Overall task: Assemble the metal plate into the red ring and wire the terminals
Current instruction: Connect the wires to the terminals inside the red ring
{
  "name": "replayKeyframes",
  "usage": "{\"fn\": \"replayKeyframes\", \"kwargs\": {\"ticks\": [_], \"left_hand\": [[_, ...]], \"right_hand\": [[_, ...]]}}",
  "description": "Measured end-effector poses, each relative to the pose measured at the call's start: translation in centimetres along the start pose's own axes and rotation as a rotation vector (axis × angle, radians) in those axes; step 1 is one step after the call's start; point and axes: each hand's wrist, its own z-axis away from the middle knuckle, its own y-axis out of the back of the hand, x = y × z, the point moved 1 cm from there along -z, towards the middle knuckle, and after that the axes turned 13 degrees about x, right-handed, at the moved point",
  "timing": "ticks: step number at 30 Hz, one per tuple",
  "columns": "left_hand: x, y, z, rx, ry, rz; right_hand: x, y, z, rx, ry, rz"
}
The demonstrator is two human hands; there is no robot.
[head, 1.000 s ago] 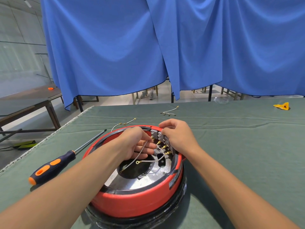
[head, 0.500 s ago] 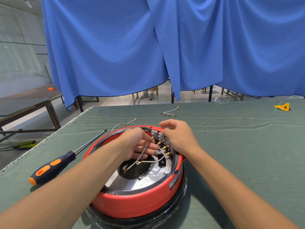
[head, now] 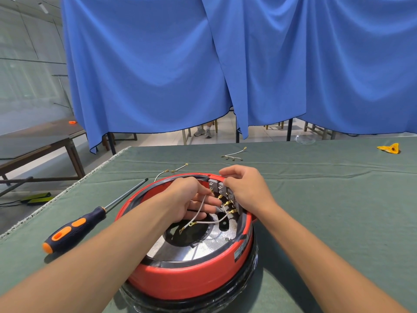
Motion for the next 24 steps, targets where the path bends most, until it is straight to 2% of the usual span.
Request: {"fn": "replayKeyframes", "kwargs": {"ticks": [24], "left_hand": [[0.13,-0.43,-0.55,-0.015,-0.020,0.041]], "right_hand": [[-0.37,0.23,0.33,-0.011,0.043,0.021]]}}
